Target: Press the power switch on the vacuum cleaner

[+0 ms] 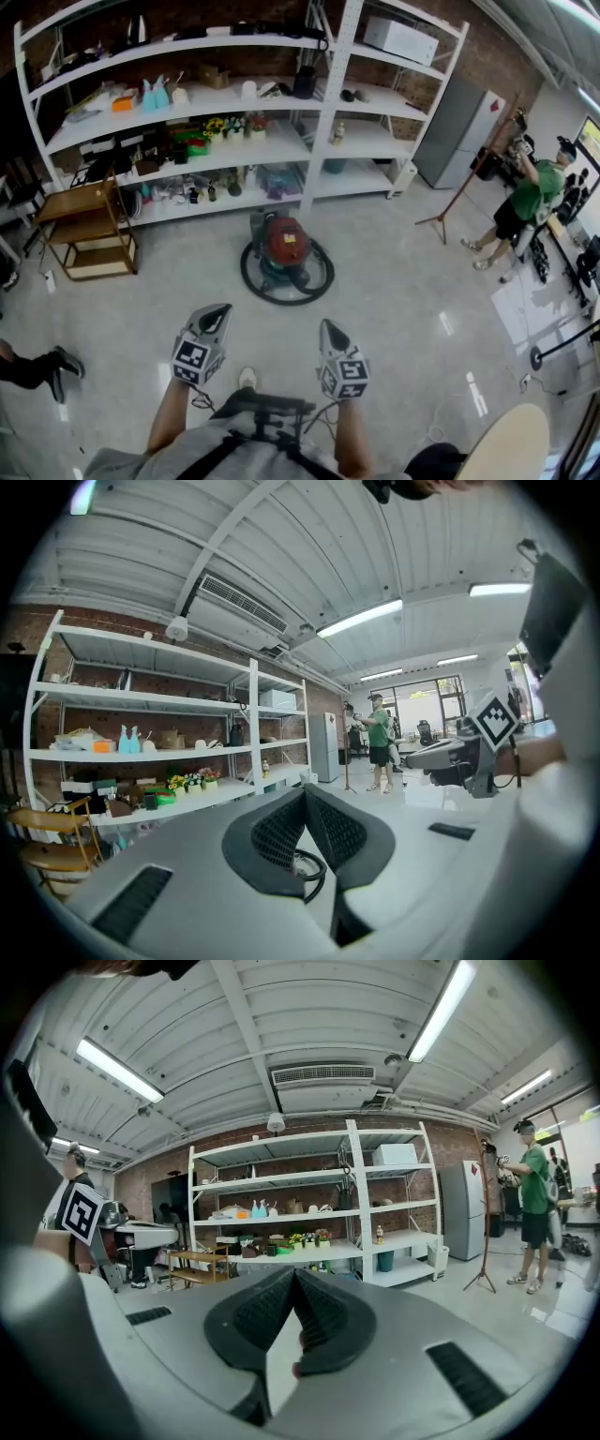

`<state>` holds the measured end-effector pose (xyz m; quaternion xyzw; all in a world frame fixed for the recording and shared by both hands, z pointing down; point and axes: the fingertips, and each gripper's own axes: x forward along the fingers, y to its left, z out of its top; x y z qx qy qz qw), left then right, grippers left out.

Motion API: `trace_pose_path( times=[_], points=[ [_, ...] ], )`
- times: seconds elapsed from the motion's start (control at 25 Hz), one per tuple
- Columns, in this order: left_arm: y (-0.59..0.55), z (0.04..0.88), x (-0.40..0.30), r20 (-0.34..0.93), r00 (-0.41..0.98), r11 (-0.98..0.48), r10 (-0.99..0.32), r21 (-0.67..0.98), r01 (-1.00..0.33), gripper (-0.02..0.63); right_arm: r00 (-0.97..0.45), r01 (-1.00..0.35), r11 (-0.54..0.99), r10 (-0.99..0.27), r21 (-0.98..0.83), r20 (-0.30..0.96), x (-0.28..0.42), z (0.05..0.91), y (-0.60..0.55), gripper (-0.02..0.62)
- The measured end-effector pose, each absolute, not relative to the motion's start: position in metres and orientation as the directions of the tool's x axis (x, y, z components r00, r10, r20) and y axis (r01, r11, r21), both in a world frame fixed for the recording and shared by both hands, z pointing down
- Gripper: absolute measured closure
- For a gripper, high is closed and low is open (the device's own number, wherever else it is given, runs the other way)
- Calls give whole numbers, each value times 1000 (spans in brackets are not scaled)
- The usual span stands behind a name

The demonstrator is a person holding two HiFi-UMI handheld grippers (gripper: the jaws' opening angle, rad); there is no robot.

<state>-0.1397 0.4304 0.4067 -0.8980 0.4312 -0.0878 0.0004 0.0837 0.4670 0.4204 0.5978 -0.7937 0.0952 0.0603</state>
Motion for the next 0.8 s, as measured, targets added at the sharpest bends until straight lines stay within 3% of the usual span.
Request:
trace_pose_path(
  times=[0.8],
  points=[
    [255,403,-173,167,639,-655,-751,-58,-754,598,-258,-966,246,-939,-80,228,48,409,300,586]
  ],
)
